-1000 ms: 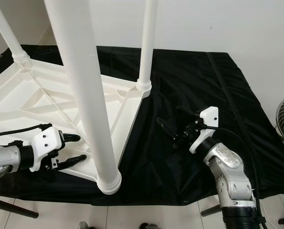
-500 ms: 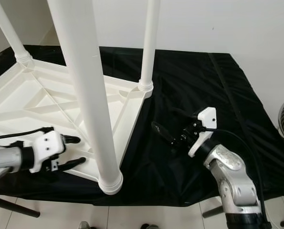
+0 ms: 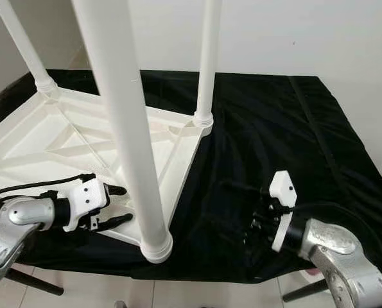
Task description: Building children table
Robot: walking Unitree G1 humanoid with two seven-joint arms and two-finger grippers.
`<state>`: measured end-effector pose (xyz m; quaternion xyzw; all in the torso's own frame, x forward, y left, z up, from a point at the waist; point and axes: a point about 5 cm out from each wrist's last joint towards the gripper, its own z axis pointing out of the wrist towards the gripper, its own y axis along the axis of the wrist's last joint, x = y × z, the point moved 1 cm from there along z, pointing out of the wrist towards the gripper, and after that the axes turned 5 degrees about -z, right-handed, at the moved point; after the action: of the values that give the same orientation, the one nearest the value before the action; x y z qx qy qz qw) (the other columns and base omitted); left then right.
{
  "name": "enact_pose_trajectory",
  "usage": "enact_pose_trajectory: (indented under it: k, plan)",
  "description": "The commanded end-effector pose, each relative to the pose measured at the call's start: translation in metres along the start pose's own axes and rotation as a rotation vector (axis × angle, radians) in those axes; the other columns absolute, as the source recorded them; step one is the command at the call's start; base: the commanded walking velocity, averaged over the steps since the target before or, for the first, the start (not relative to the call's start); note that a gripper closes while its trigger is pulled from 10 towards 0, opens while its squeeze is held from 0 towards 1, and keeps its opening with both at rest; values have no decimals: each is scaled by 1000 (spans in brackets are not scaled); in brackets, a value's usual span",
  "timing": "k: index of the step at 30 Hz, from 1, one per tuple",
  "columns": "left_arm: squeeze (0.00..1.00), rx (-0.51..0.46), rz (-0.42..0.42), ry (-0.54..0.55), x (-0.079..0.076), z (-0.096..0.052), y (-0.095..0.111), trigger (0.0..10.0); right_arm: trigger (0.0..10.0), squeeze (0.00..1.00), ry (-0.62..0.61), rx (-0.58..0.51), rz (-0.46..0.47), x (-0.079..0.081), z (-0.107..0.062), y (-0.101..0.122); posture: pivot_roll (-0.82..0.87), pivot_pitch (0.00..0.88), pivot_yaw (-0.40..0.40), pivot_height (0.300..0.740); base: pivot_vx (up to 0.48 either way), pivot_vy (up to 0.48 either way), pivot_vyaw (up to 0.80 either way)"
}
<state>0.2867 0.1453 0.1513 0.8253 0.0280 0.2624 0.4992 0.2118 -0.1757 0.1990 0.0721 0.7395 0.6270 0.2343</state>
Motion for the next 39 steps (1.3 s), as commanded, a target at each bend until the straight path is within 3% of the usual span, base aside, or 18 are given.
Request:
enact_pose_trajectory:
  k: [1,7,11,17,20,24,27,29,34,39]
  plan:
    - [0,-16,25,20,3,11,2,10000,10000,0,108,25,5,14,0,0,-43,133,50,740,0,0,0]
    - [0,-28,31,13,4,15,4,10000,10000,0,156,40,2,19,-2,0,-43,133,50,740,0,0,0]
    - [0,-52,33,13,5,28,9,10000,10000,0,211,45,-7,23,1,1,-55,130,51,740,0,0,0]
    - [0,-83,41,2,5,35,16,10000,10000,0,189,16,-31,19,10,3,-51,136,49,740,0,0,0]
    - [0,-102,48,2,7,40,22,10000,10000,0,115,-28,-81,11,30,-1,-37,140,43,740,0,0,0]
    - [0,-110,55,2,7,43,25,10000,10000,0,84,-41,-76,8,37,-3,-19,143,35,740,0,0,0]
    - [0,-134,64,3,6,48,32,10000,10000,0,1,-73,-45,3,54,-7,-1,144,23,740,0,0,0]
    - [0,-134,64,3,6,48,32,10000,10000,0,1,-73,-45,3,54,-7,-1,144,23,740,0,0,0]
    - [0,-176,63,6,4,58,44,10000,10000,0,-9,-136,24,15,80,-12,17,148,8,740,0,0,0]
    - [0,-194,77,4,4,60,49,10000,10000,0,-31,-160,31,16,89,-13,16,150,6,740,0,0,0]
